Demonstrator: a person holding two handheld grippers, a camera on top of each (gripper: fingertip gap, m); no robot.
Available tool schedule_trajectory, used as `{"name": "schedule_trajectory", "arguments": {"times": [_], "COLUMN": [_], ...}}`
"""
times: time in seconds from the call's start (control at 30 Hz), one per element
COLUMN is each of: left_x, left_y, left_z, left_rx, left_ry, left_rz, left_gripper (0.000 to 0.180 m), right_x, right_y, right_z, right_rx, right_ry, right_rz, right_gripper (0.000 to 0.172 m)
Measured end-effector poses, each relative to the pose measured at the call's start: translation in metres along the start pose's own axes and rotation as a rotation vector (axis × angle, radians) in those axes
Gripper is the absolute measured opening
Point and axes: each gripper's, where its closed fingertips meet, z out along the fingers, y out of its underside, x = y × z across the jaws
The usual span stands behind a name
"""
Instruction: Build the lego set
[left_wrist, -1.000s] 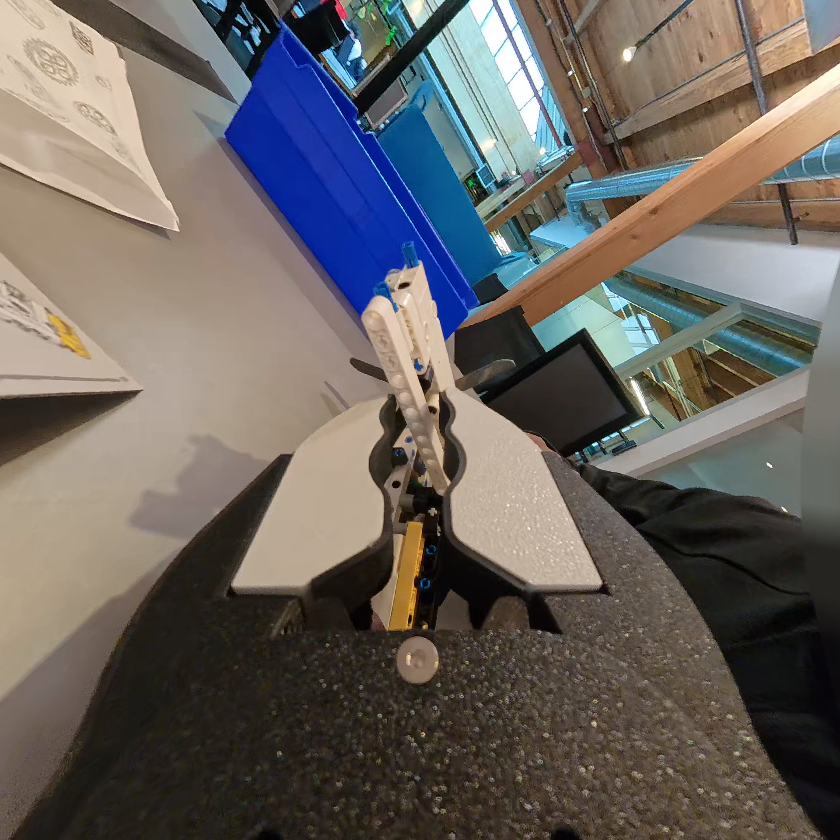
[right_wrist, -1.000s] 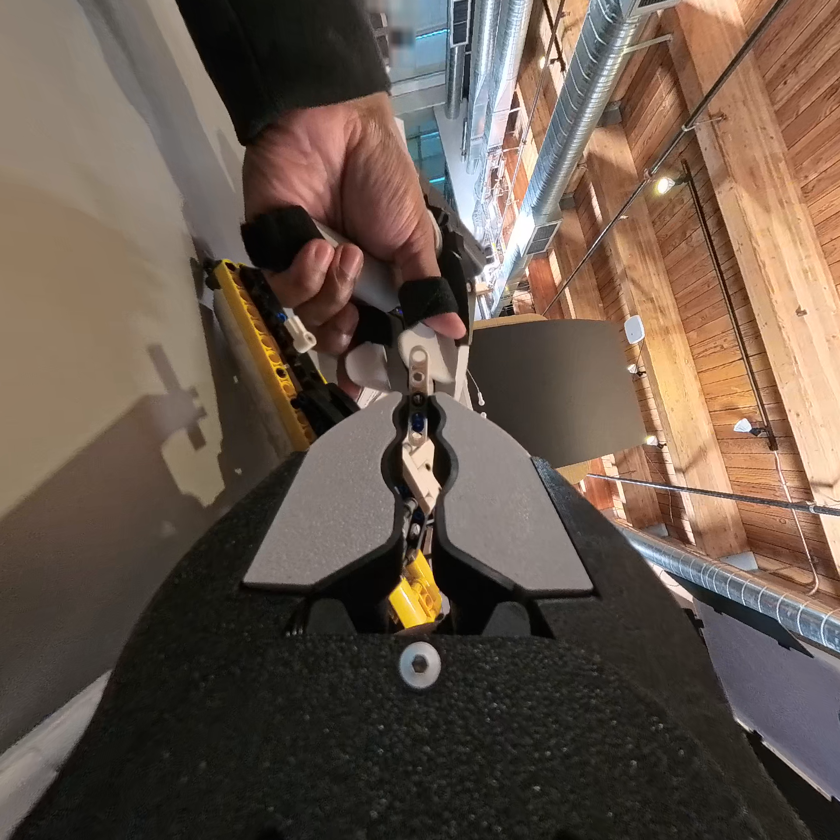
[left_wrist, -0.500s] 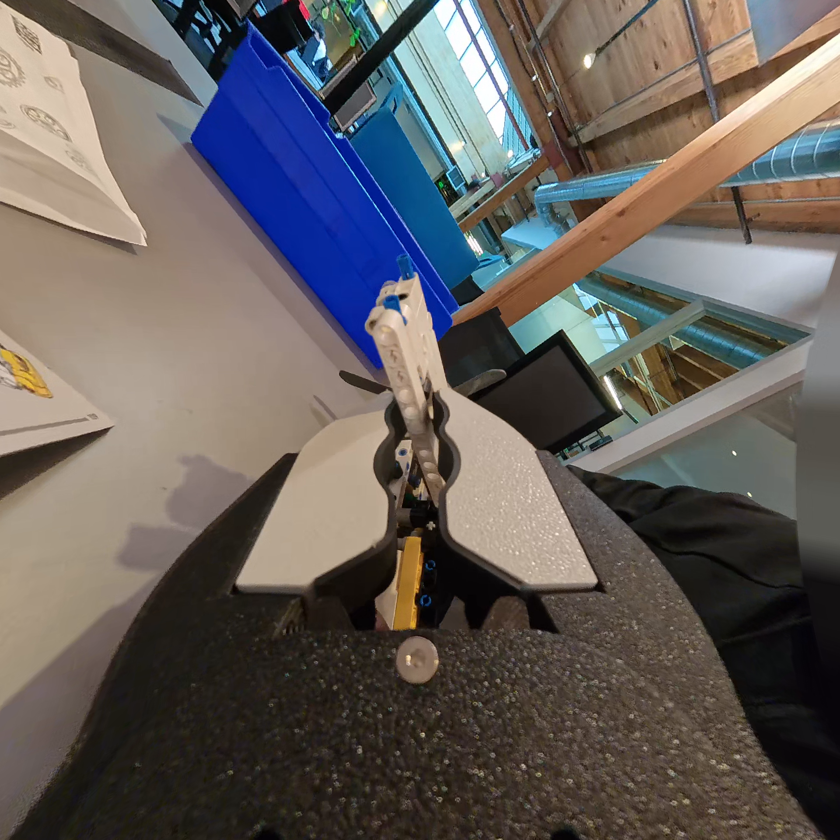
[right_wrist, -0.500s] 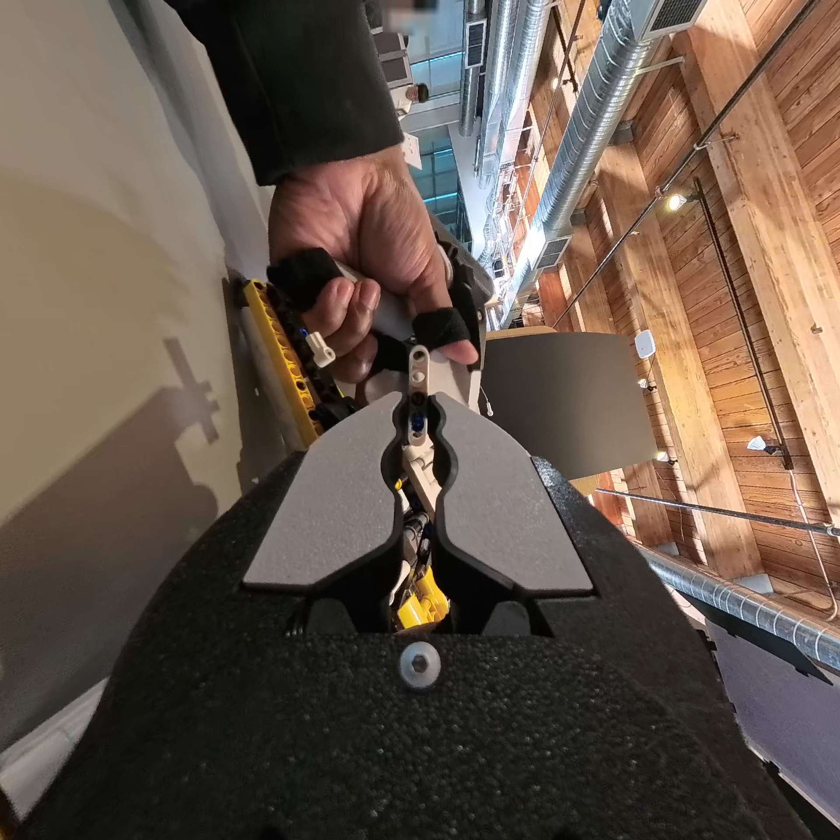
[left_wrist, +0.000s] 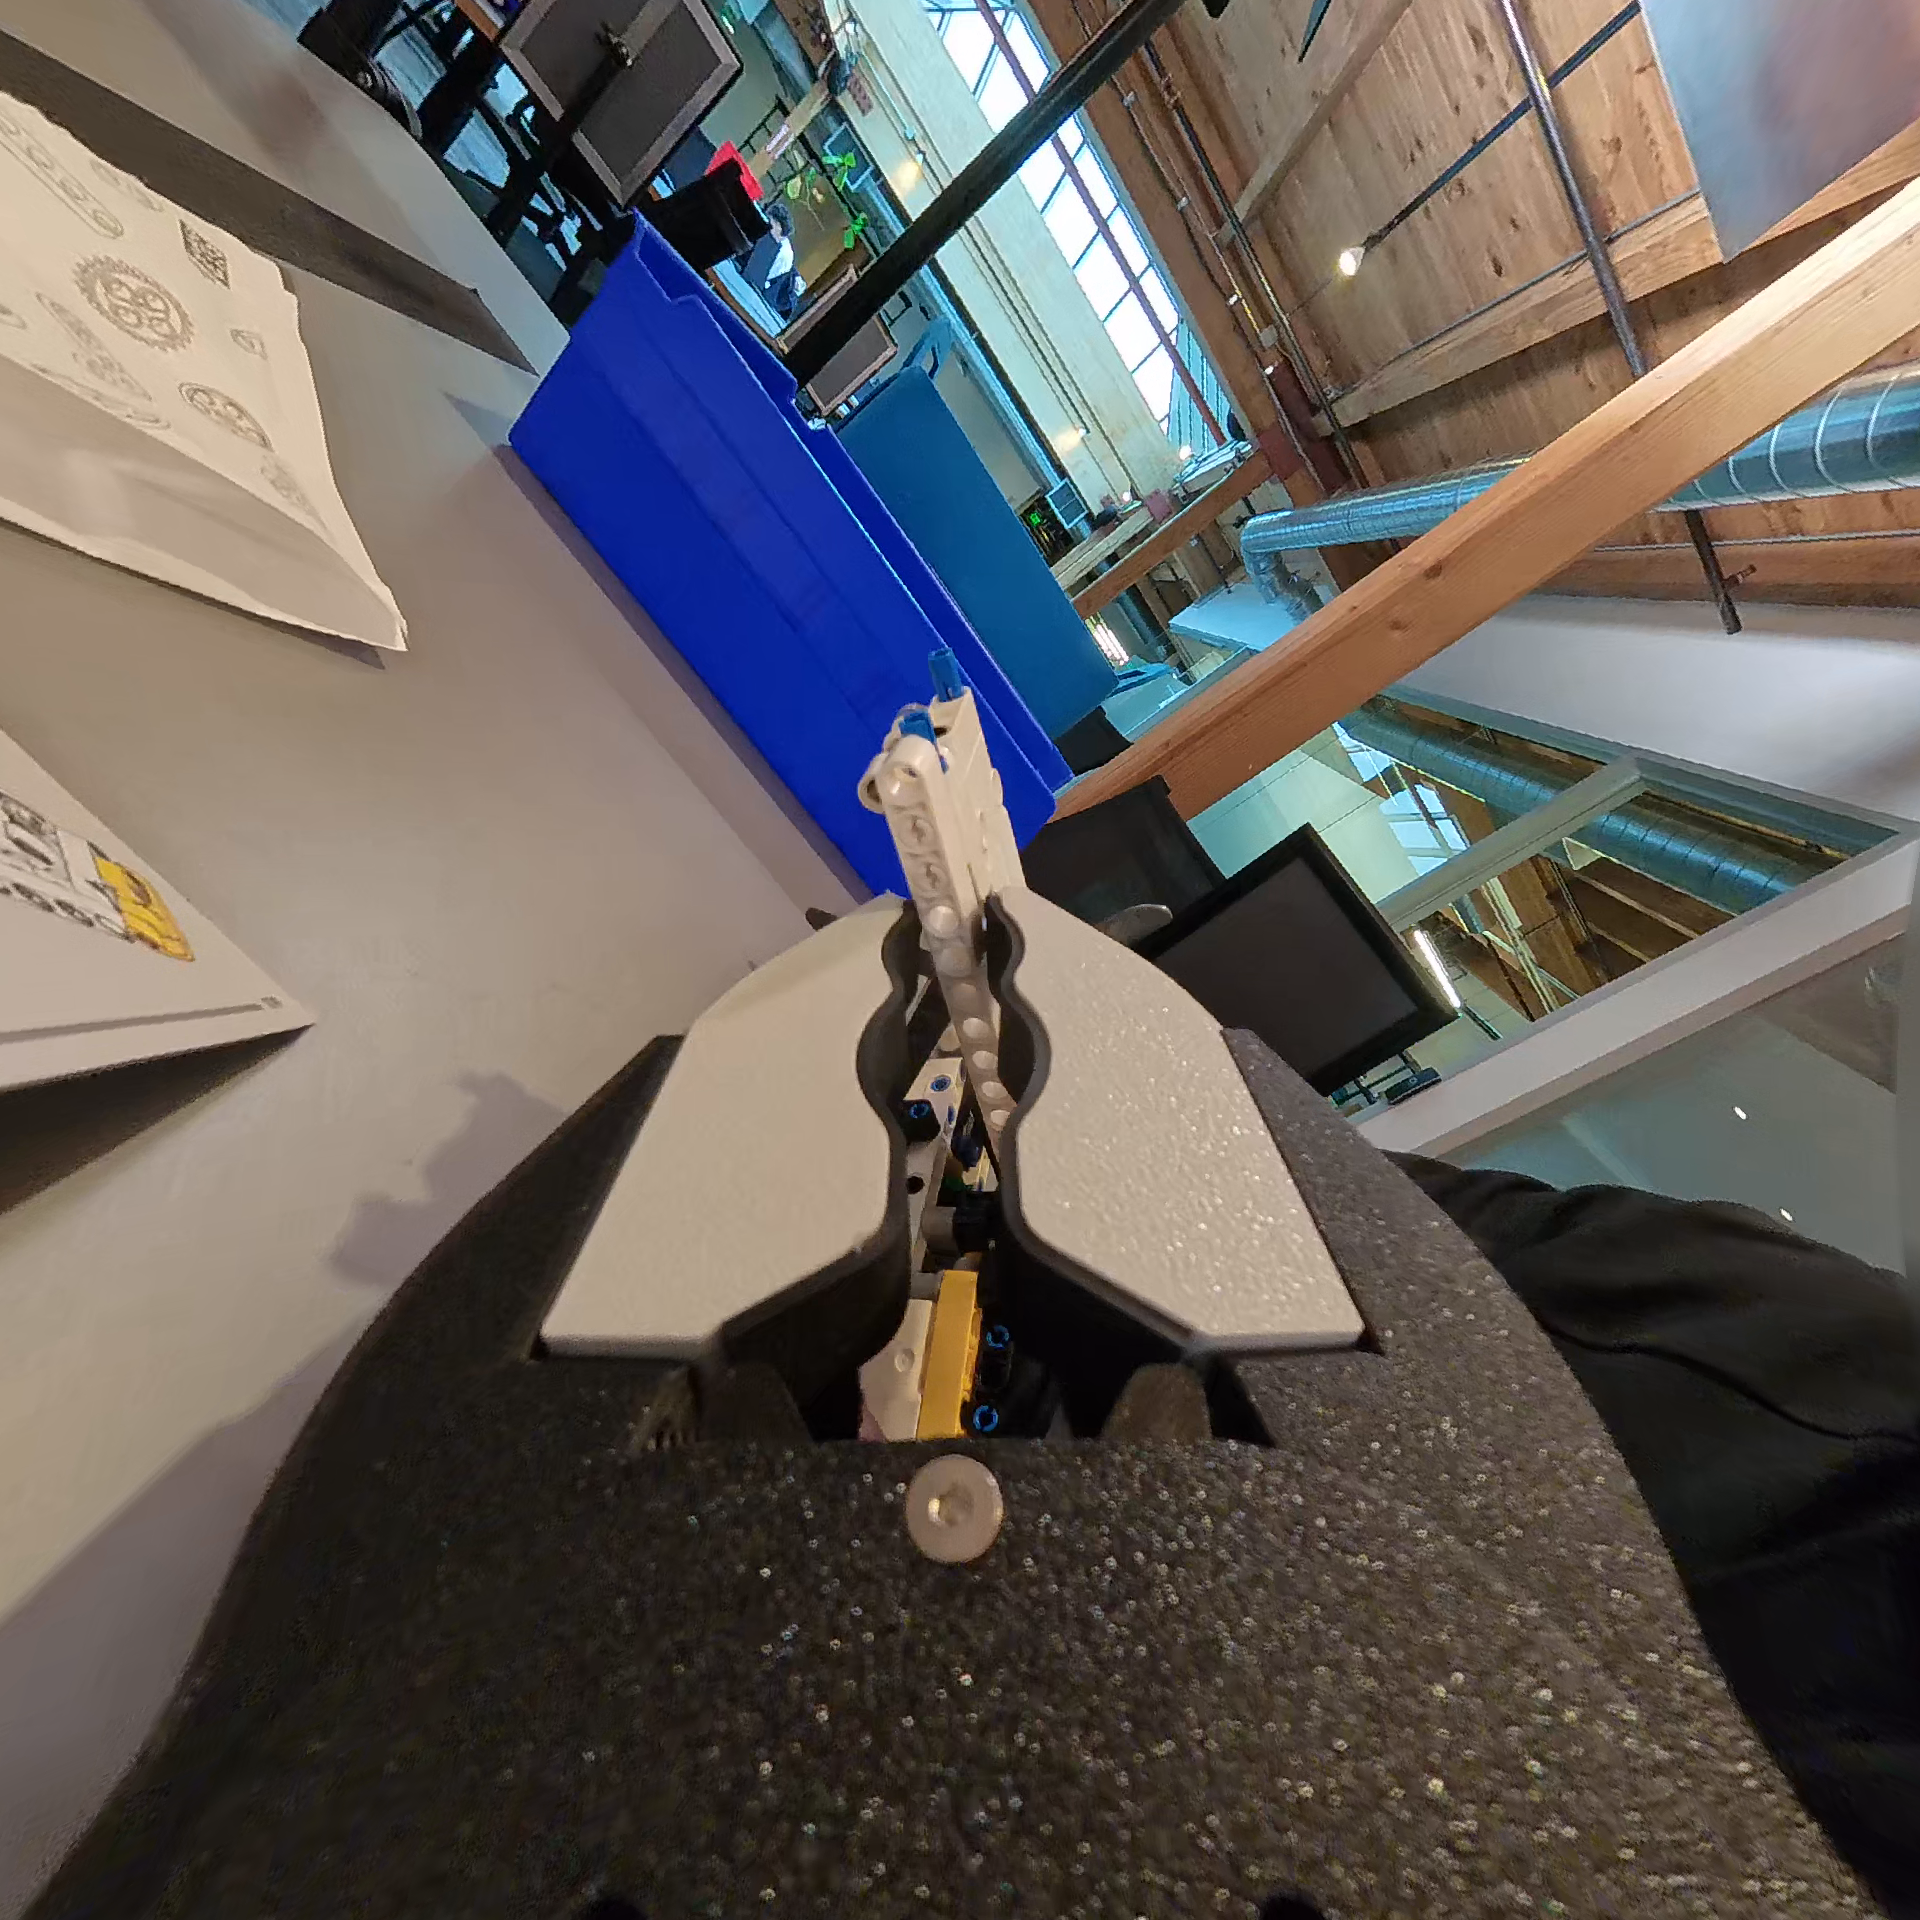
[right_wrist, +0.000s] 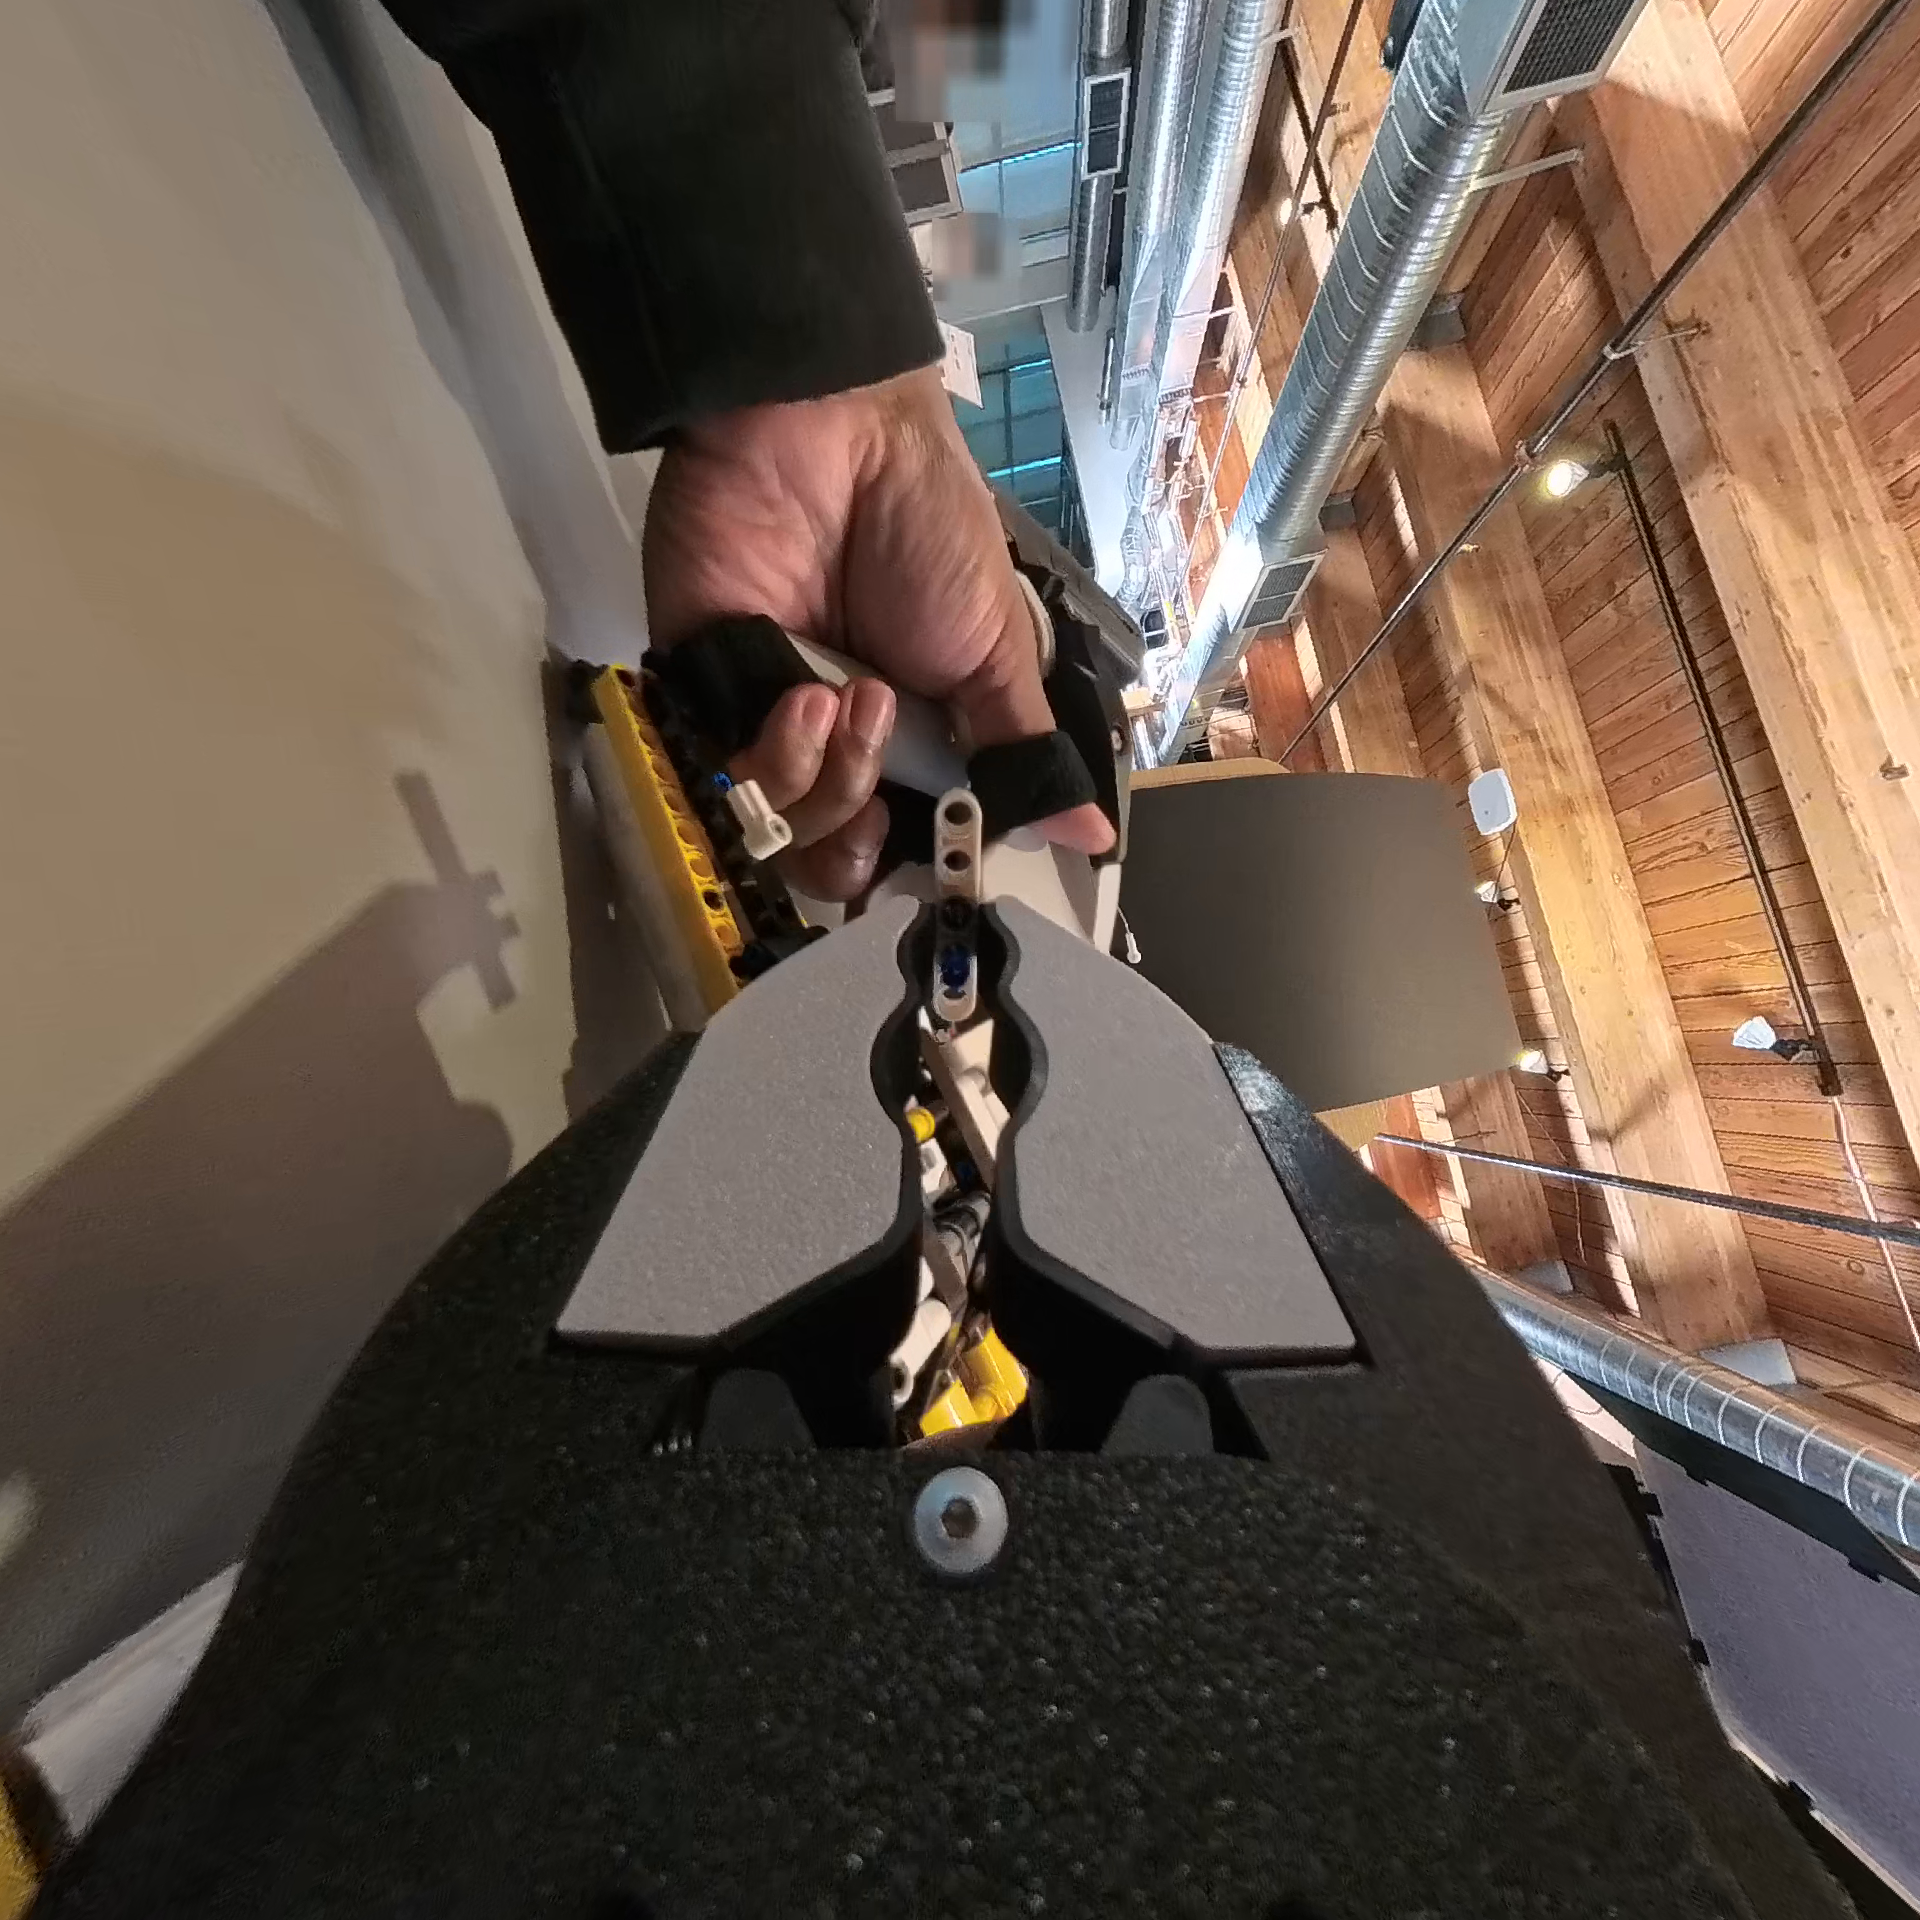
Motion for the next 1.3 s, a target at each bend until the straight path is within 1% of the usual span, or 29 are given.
{"name": "schedule_trajectory", "arguments": {"times": [0.17,0.57,0.73,1.17,1.3], "left_x": [-0.001,0.002,0.002,0.005,0.015], "left_y": [-0.002,-0.006,-0.005,-0.006,-0.008], "left_z": [0.005,0.02,0.026,0.026,0.024], "left_rx": [-0.008,-0.009,-0.02,-0.025,-0.02], "left_ry": [0.005,0.081,0.084,0.102,0.106], "left_rz": [0.003,-0.062,-0.072,-0.094,-0.054], "left_gripper": [0.012,0.013,0.012,0.009,0.008], "right_x": [-0.002,-0.005,-0.006,-0.006,-0.001], "right_y": [-0.001,-0.004,-0.004,-0.005,-0.005], "right_z": [0.0,0.0,0.0,-0.001,-0.002], "right_rx": [0.012,0.04,0.043,0.042,0.043], "right_ry": [-0.012,-0.029,-0.031,-0.032,-0.023], "right_rz": [-0.002,0.001,-0.001,-0.016,-0.012], "right_gripper": [0.007,0.007,0.007,0.007,0.007]}}
